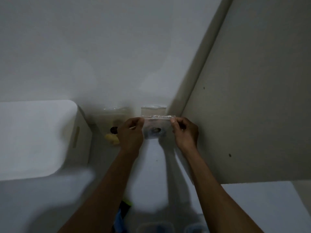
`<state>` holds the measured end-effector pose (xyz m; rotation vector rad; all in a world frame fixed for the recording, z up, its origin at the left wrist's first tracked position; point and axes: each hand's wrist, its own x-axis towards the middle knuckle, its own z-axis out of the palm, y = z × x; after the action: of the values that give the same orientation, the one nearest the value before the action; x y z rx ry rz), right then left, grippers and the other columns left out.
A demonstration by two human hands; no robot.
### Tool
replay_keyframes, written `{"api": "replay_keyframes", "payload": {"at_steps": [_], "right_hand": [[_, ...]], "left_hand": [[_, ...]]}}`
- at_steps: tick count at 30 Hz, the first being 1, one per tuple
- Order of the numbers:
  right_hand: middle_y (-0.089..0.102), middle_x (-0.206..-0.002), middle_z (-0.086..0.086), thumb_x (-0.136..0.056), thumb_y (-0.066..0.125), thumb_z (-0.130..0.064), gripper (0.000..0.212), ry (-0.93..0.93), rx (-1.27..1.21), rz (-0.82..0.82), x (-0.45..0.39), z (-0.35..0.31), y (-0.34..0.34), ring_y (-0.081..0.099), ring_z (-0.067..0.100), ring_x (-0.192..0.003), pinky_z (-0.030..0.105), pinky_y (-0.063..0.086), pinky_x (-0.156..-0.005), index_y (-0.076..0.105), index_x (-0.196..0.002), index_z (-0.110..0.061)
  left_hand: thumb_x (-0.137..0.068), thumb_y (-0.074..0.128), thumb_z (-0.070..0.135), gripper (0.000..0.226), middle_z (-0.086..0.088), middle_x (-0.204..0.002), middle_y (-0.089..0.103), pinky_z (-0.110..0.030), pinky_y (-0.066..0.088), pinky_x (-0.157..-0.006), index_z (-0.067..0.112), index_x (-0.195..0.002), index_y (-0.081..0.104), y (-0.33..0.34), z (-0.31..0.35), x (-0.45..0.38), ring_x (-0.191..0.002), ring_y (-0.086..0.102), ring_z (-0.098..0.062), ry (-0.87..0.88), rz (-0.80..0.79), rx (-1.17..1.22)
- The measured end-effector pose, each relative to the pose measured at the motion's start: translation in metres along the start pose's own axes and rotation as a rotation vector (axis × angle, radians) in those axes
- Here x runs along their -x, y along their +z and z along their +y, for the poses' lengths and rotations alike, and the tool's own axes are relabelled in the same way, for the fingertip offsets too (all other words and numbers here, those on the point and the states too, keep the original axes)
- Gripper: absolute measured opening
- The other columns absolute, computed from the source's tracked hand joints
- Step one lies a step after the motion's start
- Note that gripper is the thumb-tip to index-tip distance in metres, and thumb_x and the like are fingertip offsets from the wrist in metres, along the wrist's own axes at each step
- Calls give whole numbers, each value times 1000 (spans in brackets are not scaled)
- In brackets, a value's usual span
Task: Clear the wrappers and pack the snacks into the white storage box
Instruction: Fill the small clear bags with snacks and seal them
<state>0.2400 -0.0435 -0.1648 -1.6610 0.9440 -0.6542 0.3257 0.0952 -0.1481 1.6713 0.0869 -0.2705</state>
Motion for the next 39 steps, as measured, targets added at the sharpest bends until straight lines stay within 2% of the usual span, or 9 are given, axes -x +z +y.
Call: {"api": "replay_keyframes", "payload": {"at_steps": [6,10,12,17,21,24,27,32,39], "right_hand": [[66,-67,-7,-88,71,-24,12,65,0,6,-15,18,12,57,5,-62,22,48,-63,72,-78,-17],[67,-70,-6,-88,71,-23,9,46,16,10,-22,17,16,53,-6,-58,13,46,-61,73,-81,-17],[68,-73,-5,-88,71,-22,10,52,21,7,-24,18,17,54,-5,-60,10,44,-60,72,-81,-17],[70,-78,-5,-88,71,-23,7,88,22,-31,-25,23,20,58,2,-66,9,45,-60,71,-83,-18],[71,-86,-6,-85,74,-26,5,97,35,-46,-25,23,20,63,3,-73,14,49,-67,70,-88,-24],[70,-96,-4,-83,76,-28,18,105,53,-69,-24,22,18,62,2,-77,9,48,-66,69,-98,-22],[69,-108,-3,-80,79,-32,34,111,86,-78,-21,23,14,64,7,-84,14,49,-70,66,-109,-21],[63,-116,-2,-80,77,-38,46,101,134,-63,-1,13,4,61,11,-90,15,45,-68,62,-119,-19],[68,-111,1,-83,76,-26,36,28,75,-14,59,-32,10,64,16,-97,29,54,-85,65,-117,-19]], "left_hand": [[-86,72,20,21,3,-75,70,-49,59,-79,33,-70,69,14,-15,-15,-77,68,-19,-56,48,-37],[-86,72,26,15,2,-79,71,-47,59,-80,33,-73,68,20,-18,-24,-81,69,-22,-59,60,-62],[-87,71,26,15,4,-77,69,-39,58,-75,32,-74,67,22,-18,-26,-76,67,-19,-57,67,-65],[-89,69,22,3,11,-76,63,-2,41,-59,21,-89,67,27,-17,-24,-69,58,1,-31,96,-108],[-89,70,24,21,3,-94,66,-8,43,-69,13,-107,69,26,-16,-21,-77,59,0,-47,87,-100],[-88,70,26,35,-3,-106,68,-17,44,-77,9,-118,66,25,-14,-18,-87,61,-7,-82,88,-109],[-88,71,29,41,-8,-117,68,-23,46,-84,7,-122,65,20,-13,-13,-96,61,-12,-102,59,-129],[-90,69,30,42,-5,-120,66,-3,39,-65,7,-124,64,2,-5,10,-99,60,-9,-86,-2,-160],[-88,70,29,36,-4,-107,72,-14,47,-75,7,-117,68,-63,26,48,-92,66,-9,48,-50,-112]]}}
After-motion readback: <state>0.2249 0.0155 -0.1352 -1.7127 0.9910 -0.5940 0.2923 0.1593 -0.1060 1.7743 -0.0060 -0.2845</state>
